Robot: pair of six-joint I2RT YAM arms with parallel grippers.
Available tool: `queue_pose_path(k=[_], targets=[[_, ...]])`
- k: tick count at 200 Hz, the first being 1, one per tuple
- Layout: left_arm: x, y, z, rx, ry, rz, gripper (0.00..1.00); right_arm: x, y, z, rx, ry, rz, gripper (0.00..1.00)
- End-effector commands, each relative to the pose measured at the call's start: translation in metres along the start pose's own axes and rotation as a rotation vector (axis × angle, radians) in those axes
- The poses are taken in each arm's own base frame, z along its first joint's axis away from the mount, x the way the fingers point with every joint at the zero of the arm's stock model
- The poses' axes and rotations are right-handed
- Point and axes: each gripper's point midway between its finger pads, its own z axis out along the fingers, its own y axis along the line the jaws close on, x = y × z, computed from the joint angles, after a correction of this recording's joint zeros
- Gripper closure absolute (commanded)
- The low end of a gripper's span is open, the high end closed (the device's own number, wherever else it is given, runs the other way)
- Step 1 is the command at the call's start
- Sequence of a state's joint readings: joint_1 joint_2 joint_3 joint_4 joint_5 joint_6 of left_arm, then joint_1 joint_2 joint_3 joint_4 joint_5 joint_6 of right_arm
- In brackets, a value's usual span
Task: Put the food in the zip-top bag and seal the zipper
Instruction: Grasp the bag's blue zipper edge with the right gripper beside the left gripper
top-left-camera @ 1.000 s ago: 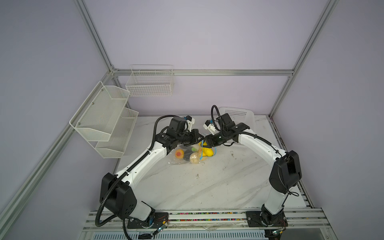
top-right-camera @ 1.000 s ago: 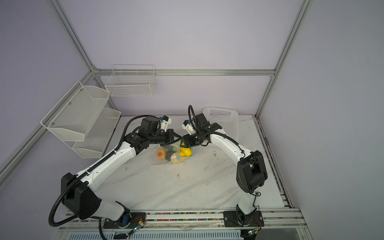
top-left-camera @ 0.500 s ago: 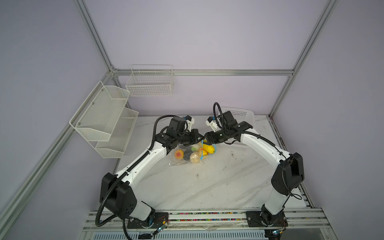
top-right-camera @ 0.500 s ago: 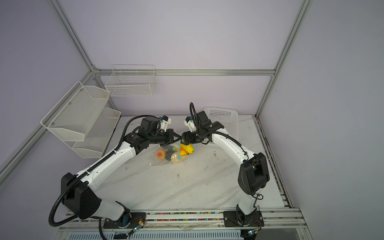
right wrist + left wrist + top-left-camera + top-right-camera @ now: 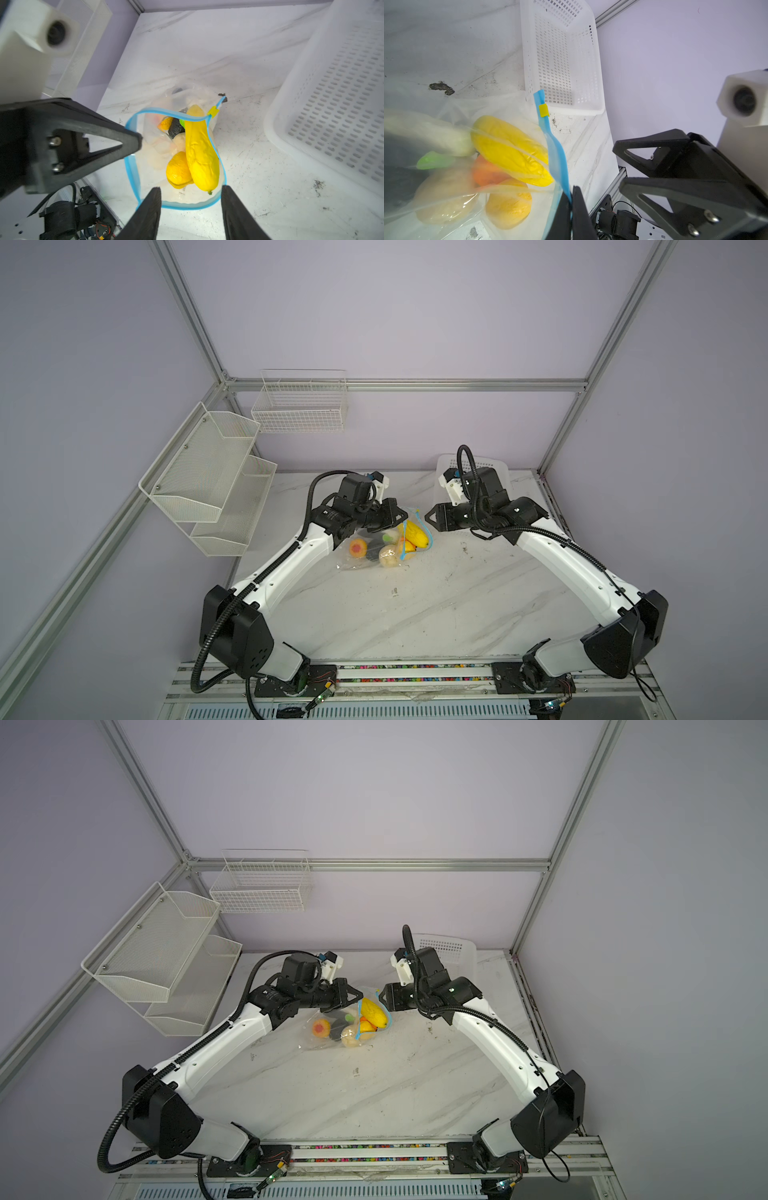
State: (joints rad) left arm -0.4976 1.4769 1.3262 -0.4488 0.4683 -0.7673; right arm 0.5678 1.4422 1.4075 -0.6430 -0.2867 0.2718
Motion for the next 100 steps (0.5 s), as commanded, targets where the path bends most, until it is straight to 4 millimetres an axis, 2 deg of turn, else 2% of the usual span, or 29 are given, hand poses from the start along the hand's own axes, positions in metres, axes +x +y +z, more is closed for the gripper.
queue_pose_path(k=[1, 51, 100], targets=[[-0.001, -0.007, -0.007, 0.039, -0.028, 0.022, 1.0, 0.019, -0.022, 0.012, 0.078, 0.033, 0.054, 0.53], [0.0, -0.006, -0.008, 0.036, -0.03, 0.02, 1.0, 0.041, -0.025, 0.034, 0.031, 0.078, 0.083, 0.61], [-0.001, -0.007, -0.009, 0.036, -0.034, 0.021, 1.0, 0.049, -0.033, 0.051, 0.036, 0.09, 0.094, 0.64]])
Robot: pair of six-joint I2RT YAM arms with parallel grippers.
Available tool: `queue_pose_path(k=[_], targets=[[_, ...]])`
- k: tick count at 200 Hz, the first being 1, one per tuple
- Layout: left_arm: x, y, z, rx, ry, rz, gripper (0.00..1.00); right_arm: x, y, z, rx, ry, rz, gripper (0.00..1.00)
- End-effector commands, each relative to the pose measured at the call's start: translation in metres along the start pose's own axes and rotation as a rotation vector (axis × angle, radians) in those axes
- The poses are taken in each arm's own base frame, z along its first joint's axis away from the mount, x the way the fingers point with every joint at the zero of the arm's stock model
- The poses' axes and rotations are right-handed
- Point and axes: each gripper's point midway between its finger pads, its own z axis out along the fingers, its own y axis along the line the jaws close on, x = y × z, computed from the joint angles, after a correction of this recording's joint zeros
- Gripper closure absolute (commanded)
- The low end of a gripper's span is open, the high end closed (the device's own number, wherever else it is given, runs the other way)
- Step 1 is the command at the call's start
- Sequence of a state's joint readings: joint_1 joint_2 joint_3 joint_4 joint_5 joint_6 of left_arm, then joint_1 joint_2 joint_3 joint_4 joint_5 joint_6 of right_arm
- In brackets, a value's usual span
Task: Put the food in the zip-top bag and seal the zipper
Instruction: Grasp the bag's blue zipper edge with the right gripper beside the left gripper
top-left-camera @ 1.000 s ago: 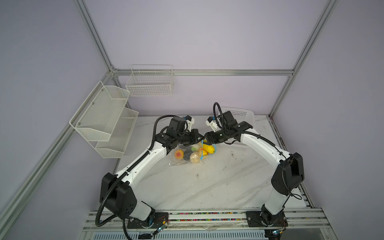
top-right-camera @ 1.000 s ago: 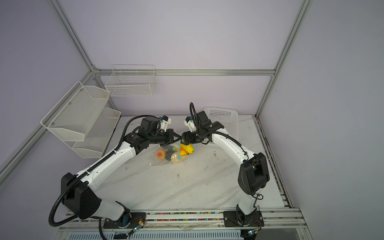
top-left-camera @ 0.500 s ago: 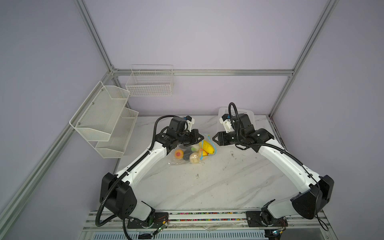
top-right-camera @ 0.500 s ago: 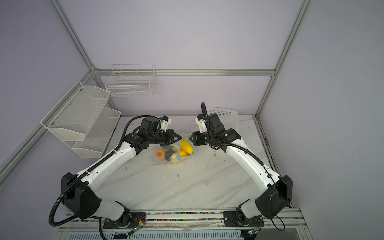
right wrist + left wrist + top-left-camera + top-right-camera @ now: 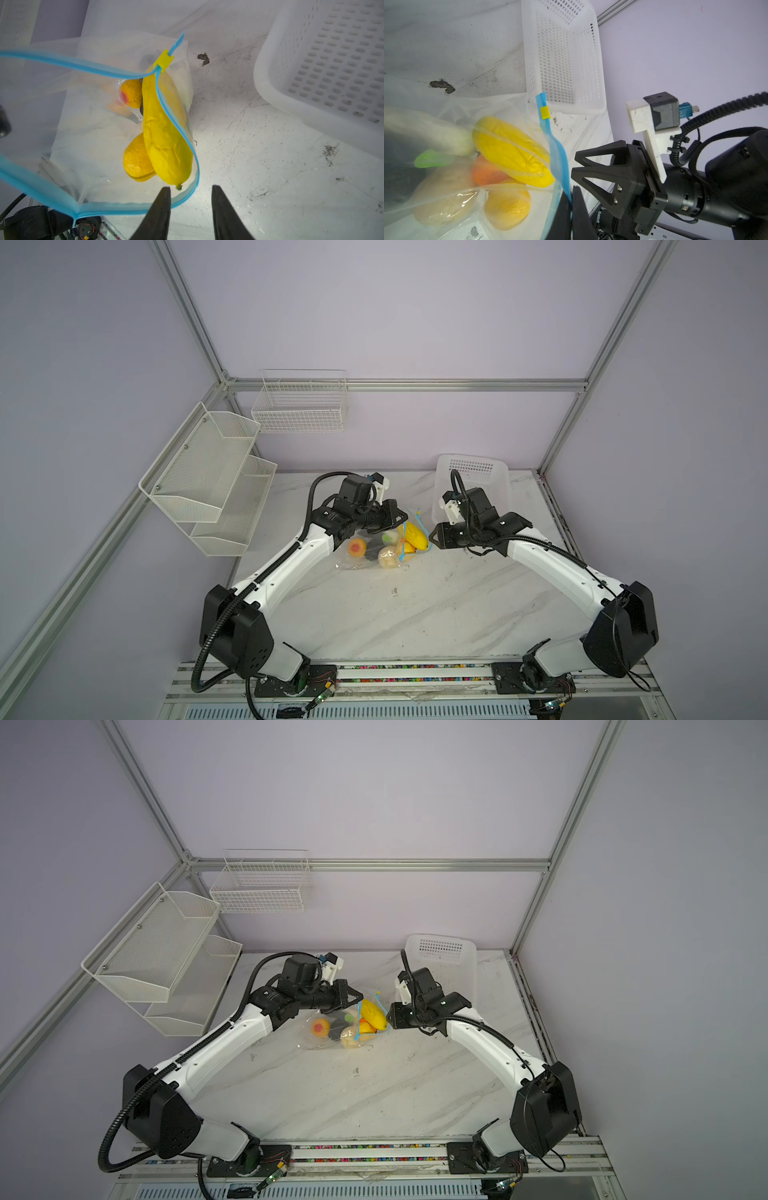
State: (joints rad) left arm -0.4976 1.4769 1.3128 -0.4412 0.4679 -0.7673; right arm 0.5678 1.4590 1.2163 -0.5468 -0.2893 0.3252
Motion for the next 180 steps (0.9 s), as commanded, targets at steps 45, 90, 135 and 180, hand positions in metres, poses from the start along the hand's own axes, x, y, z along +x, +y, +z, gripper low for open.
queue_pose_path(k=[45, 90, 135, 180], targets=[[-0.002, -0.01, -0.011, 0.039, -0.037, 0.025, 1.0, 0.007, -0.007, 0.029, -0.022, 0.016, 0.034, 0.67], [-0.002, -0.009, -0.011, 0.038, -0.037, 0.026, 1.0, 0.009, -0.003, 0.038, -0.063, 0.024, 0.055, 0.71], [-0.003, -0.009, -0.012, 0.038, -0.039, 0.026, 1.0, 0.007, 0.012, 0.035, -0.145, 0.024, 0.058, 0.79], [-0.004, -0.012, -0.014, 0.039, -0.042, 0.03, 1.0, 0.004, 0.026, 0.028, -0.21, 0.022, 0.064, 0.89]])
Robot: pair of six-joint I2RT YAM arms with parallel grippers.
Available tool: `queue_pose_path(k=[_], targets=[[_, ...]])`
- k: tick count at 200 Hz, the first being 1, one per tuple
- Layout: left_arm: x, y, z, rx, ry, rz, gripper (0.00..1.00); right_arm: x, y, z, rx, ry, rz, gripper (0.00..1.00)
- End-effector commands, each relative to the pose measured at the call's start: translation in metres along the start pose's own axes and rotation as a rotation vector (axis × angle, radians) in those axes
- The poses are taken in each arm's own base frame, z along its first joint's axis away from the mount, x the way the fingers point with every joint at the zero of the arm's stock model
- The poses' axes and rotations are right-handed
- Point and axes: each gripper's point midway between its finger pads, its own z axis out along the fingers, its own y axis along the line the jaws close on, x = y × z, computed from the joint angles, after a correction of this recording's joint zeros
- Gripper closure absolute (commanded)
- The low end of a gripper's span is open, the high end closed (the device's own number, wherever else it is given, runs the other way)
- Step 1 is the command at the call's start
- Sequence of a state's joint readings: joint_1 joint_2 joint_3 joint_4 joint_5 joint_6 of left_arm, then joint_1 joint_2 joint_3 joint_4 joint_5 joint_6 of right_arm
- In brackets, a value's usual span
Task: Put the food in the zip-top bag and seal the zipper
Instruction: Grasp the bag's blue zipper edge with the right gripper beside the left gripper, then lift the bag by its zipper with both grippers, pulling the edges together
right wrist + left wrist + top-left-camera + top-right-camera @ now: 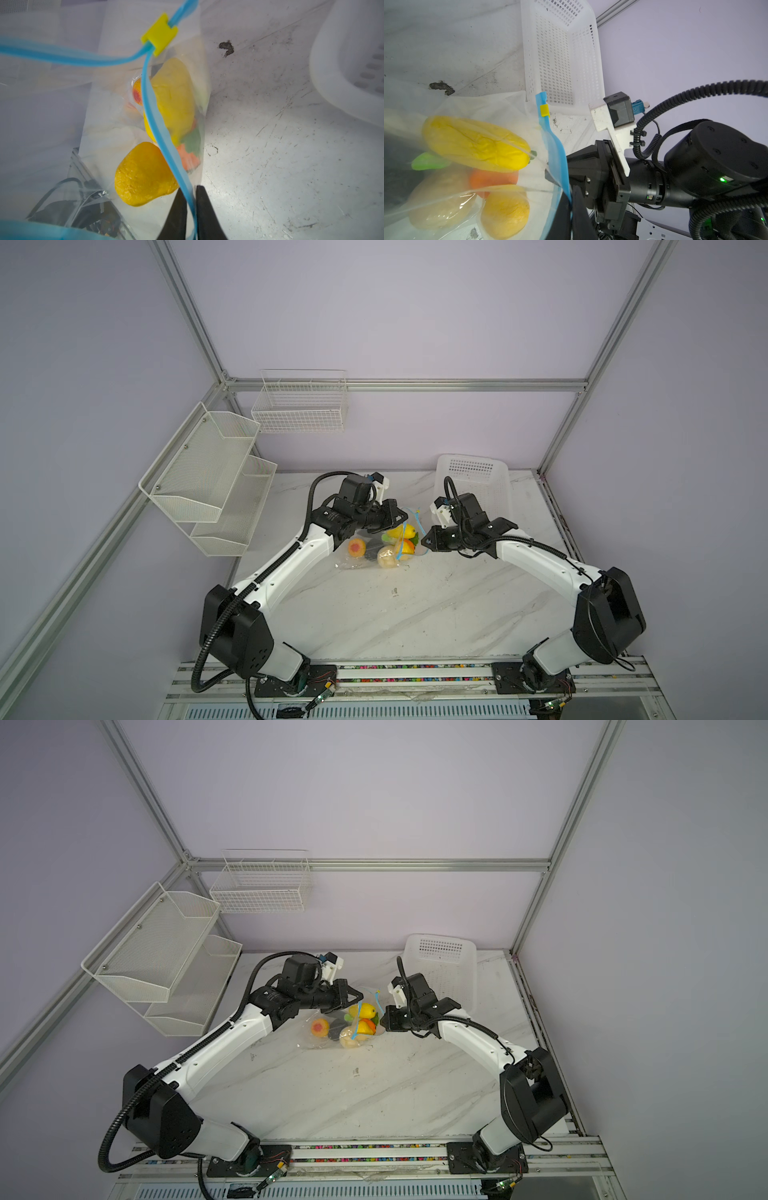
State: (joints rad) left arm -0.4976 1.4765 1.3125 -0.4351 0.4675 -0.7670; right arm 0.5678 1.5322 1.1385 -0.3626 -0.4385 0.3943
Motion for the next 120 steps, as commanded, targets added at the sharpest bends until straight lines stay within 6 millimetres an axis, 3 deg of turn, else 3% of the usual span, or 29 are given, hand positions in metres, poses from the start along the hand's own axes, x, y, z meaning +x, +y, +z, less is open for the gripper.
queue_pose_path(k=[1, 45, 49, 120], targets=[[-0.003, -0.011, -0.014, 0.036, -0.037, 0.027, 1.0, -0.004, 0.014, -0.005, -0.064, -0.016, 0.003, 0.89], [-0.005, -0.01, -0.02, 0.0, -0.036, 0.04, 1.0, -0.022, 0.038, -0.022, -0.13, -0.064, -0.015, 0.94], [-0.007, -0.019, -0.032, 0.014, -0.058, 0.056, 1.0, -0.025, 0.041, -0.024, -0.138, -0.069, -0.018, 0.94], [-0.018, -0.035, -0.068, -0.02, -0.108, 0.094, 1.0, -0.071, 0.09, -0.064, -0.231, -0.177, -0.092, 0.96]])
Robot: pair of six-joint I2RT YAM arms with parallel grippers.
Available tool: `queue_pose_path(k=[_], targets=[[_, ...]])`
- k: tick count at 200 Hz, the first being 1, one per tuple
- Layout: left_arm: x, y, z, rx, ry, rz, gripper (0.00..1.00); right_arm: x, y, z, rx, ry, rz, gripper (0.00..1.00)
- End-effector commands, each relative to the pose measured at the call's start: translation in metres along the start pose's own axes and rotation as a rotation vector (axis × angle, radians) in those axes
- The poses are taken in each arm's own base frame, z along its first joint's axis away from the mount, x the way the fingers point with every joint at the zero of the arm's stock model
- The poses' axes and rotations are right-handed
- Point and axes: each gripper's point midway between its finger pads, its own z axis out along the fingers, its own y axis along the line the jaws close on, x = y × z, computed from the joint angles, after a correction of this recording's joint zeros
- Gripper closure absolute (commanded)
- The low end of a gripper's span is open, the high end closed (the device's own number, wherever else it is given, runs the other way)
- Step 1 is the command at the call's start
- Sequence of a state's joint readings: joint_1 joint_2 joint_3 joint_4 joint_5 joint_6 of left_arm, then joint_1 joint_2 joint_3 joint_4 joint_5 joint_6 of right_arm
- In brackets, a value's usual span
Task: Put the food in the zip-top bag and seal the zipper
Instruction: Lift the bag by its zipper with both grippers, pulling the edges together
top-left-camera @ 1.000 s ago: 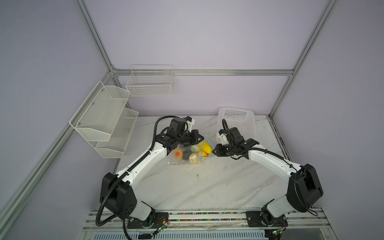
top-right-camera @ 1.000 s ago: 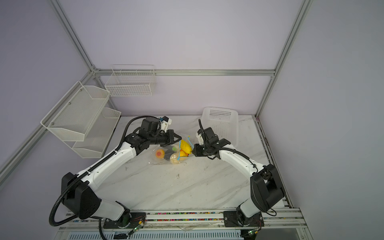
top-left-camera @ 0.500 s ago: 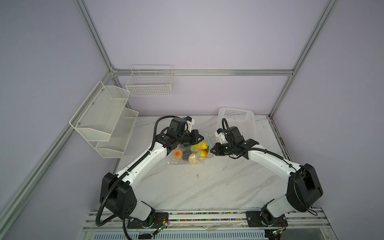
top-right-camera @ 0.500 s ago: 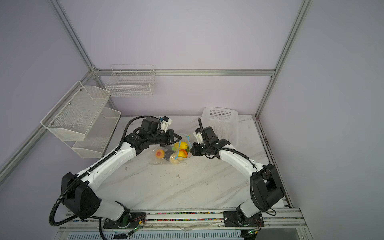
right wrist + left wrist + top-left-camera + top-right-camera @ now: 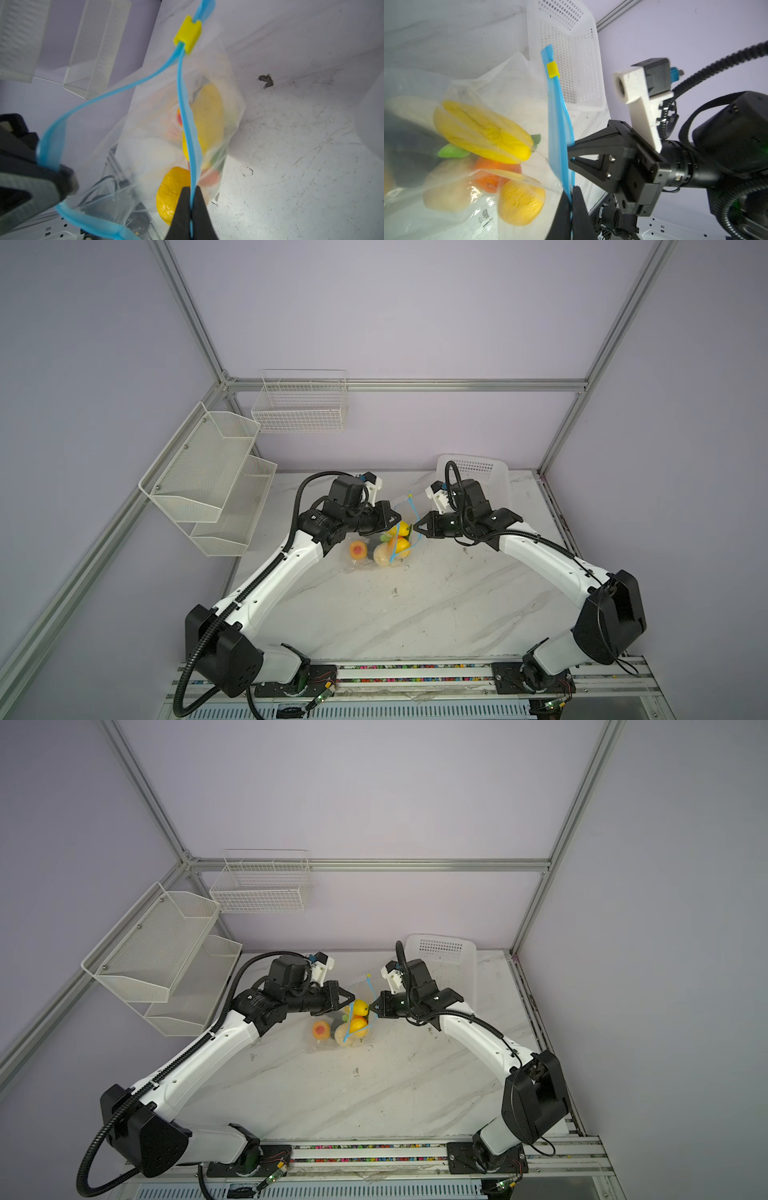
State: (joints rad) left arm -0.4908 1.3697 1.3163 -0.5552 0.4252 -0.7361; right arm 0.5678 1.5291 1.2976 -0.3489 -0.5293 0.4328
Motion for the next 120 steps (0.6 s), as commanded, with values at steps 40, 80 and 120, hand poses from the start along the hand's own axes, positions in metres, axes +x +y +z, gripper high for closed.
queue_pose_path(k=[40, 80, 120], targets=[[-0.037, -0.043, -0.06, 0.016, -0.14, 0.102, 1.0, -0.054, 0.063, -0.038, -0.112, -0.118, -0.116, 0.96], [-0.045, -0.061, -0.082, 0.034, -0.187, 0.121, 1.0, -0.071, 0.083, -0.05, -0.138, -0.146, -0.157, 0.96], [-0.054, -0.078, -0.101, 0.061, -0.234, 0.14, 1.0, -0.084, 0.101, -0.062, -0.167, -0.171, -0.191, 0.96]])
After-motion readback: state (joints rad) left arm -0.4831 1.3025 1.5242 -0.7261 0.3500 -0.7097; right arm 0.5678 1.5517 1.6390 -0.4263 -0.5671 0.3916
